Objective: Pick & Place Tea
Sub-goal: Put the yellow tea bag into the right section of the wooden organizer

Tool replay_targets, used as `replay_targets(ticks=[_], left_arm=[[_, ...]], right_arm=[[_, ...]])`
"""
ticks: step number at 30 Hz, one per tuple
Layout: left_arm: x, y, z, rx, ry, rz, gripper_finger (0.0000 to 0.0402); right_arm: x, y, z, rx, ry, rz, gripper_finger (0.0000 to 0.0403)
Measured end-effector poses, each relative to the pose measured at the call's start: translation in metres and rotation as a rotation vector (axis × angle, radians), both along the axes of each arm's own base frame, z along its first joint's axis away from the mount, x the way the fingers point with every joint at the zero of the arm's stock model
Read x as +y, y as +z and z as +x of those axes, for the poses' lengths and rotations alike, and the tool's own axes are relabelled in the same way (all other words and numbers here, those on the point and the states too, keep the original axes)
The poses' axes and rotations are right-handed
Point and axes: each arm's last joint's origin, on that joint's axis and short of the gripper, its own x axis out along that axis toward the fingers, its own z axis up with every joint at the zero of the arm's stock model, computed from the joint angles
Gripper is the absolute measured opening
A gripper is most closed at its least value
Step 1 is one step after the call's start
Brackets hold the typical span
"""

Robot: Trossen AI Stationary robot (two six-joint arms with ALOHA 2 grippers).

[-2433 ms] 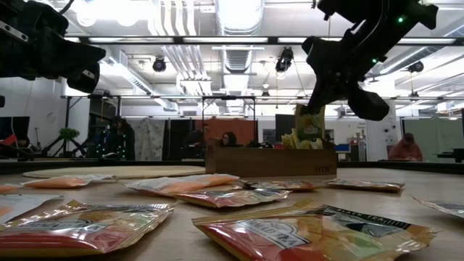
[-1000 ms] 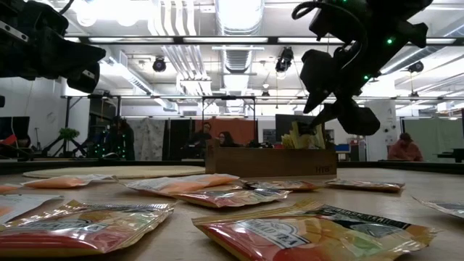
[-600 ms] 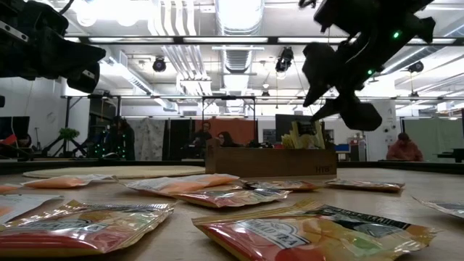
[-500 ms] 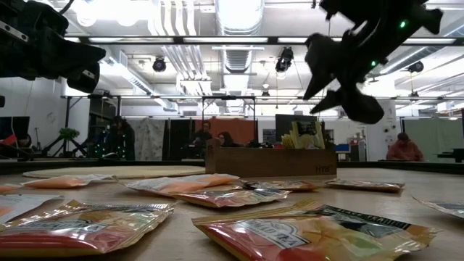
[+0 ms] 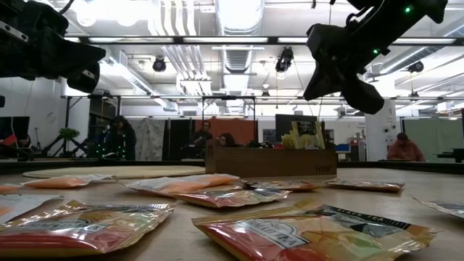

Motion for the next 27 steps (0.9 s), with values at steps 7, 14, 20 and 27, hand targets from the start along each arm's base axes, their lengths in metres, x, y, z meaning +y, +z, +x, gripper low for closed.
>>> replay_targets(ticks=[7,14,20,27], left_arm=[[0.0,0.0,0.0,0.0,0.001,0.0,0.0],[0.0,0.0,0.0,0.001,0.001,0.0,0.0],[0.0,0.0,0.0,0.0,0.001,0.0,0.0],[0.0,0.0,0.0,0.001,0.0,0.0,0.0]], right_arm=[[-0.012,-0.003,0.006,0.011,-0.024,-0.003,0.0008],[-0.026,-0.013,0.014,0.02,-0.04,0.012,0.0008],[-0.033,-0.024,0.017,0.052,-0.055,0.02,0.0008],[-0.033,-0.034,0.012,0.08,-0.032,0.057,0.0008]])
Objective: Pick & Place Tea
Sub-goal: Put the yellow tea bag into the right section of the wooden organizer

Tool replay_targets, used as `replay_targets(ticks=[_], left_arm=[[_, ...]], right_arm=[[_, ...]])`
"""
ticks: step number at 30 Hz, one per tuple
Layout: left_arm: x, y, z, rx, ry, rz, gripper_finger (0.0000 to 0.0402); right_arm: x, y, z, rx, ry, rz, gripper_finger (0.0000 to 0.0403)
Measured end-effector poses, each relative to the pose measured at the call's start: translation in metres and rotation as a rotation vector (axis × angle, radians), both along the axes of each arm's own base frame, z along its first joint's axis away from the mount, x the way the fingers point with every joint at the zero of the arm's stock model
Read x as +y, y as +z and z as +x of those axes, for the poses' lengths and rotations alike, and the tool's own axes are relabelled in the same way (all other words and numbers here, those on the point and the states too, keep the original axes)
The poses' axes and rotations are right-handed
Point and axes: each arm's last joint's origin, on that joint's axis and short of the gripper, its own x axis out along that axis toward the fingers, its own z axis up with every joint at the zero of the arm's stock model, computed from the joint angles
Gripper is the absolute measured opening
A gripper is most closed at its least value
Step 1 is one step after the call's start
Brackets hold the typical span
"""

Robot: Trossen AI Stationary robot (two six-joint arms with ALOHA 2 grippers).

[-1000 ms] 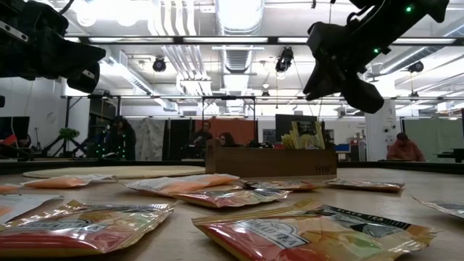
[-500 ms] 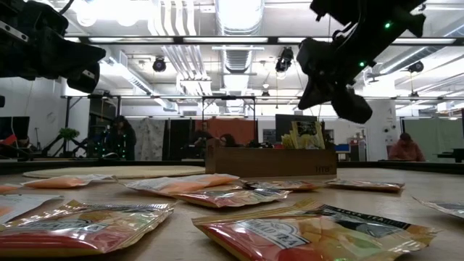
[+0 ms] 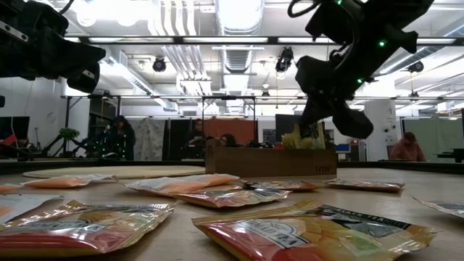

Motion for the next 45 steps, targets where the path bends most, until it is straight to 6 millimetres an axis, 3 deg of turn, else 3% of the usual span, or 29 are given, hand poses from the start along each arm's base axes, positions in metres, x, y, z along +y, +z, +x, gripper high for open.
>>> replay_targets(ticks=[45], left_arm=[[0.0,0.0,0.0,-0.001,-0.001,0.0,0.0]], right_arm=[[0.001,-0.0055,-0.0018,-0.055,0.002,0.065,0.0008]])
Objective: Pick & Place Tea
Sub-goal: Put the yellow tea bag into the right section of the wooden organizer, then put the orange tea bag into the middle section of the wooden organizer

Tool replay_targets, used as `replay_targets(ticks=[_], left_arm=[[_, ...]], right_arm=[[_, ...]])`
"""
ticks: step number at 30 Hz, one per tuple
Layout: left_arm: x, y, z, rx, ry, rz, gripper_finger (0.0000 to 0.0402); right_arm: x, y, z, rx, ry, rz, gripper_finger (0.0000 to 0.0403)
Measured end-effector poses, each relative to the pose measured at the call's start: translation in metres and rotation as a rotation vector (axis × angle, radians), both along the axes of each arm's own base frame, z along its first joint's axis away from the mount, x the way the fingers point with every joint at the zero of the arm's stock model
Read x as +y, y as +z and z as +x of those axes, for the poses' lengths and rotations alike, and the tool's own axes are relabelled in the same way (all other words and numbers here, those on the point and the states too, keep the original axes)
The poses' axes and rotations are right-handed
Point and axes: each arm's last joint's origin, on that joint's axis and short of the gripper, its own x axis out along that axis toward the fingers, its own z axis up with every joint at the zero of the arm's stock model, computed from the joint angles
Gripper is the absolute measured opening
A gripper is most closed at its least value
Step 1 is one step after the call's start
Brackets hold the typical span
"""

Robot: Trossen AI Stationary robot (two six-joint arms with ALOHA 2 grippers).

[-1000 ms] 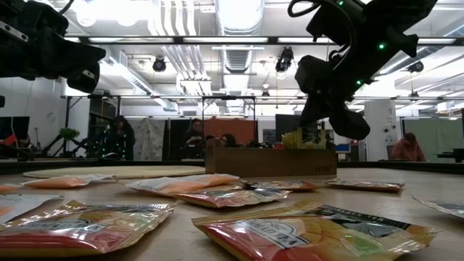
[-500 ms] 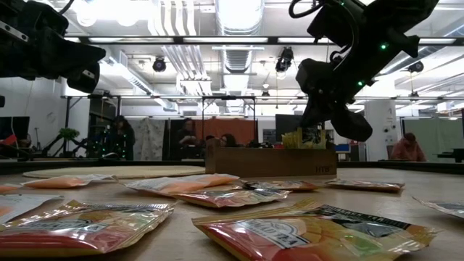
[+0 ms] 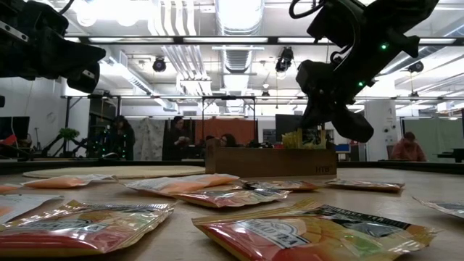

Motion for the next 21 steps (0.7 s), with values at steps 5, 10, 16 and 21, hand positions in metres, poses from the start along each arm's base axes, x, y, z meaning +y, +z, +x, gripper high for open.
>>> replay_targets(ticks=[5,10,16,21], left_arm=[[0.0,0.0,0.0,0.0,0.0,0.0,0.0],[0.0,0.0,0.0,0.0,0.0,0.0,0.0],[0.0,0.0,0.0,0.0,0.001,0.0,0.0],[0.0,0.0,0.0,-0.001,0.001,0.0,0.0]], right_arm=[[-0.001,0.001,0.0,0.0,-0.021,-0.035,0.0008],[-0.003,0.016,0.002,-0.023,-0.056,-0.134,0.0008],[-0.003,0.041,0.004,-0.089,-0.047,-0.157,0.0008],[-0.003,0.058,0.004,-0.146,-0.057,-0.16,0.0008]])
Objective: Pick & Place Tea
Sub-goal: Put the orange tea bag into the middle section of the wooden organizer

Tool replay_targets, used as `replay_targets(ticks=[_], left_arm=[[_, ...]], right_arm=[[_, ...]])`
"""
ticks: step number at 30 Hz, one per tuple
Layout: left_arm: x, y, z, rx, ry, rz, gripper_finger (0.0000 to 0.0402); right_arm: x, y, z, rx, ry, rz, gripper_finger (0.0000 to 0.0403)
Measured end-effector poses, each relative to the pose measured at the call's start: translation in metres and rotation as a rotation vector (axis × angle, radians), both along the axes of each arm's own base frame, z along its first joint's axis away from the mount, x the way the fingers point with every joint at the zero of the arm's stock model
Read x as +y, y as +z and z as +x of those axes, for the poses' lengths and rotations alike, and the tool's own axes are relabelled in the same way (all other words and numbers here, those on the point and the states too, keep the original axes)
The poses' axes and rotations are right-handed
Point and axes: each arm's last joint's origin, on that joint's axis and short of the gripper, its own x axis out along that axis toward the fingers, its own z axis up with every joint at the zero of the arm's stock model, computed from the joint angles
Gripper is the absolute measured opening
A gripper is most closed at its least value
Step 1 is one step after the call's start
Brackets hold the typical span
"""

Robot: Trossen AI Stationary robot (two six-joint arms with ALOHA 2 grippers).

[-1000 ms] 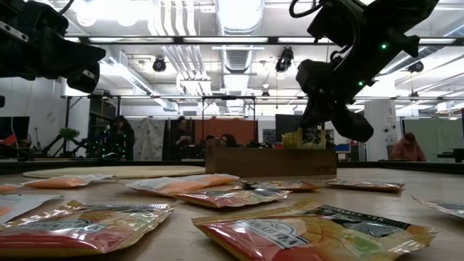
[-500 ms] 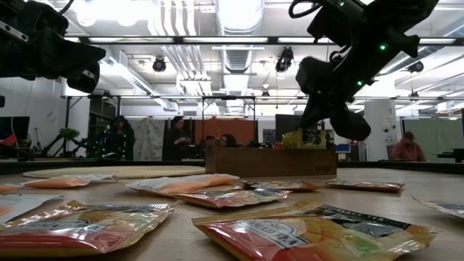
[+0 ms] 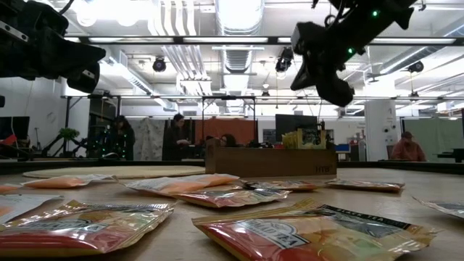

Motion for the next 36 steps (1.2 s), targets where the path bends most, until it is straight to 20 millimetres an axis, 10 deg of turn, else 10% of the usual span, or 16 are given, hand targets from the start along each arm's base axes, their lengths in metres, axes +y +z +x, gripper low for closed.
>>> replay_targets(ticks=[23,36], left_arm=[[0.0,0.0,0.0,0.0,-0.001,0.0,0.0],[0.0,0.0,0.0,0.001,0.0,0.0,0.0]], right_arm=[[0.055,0.035,0.006,-0.153,0.336,0.336,0.0008],[0.07,0.047,0.025,0.042,0.613,0.576,0.0008]])
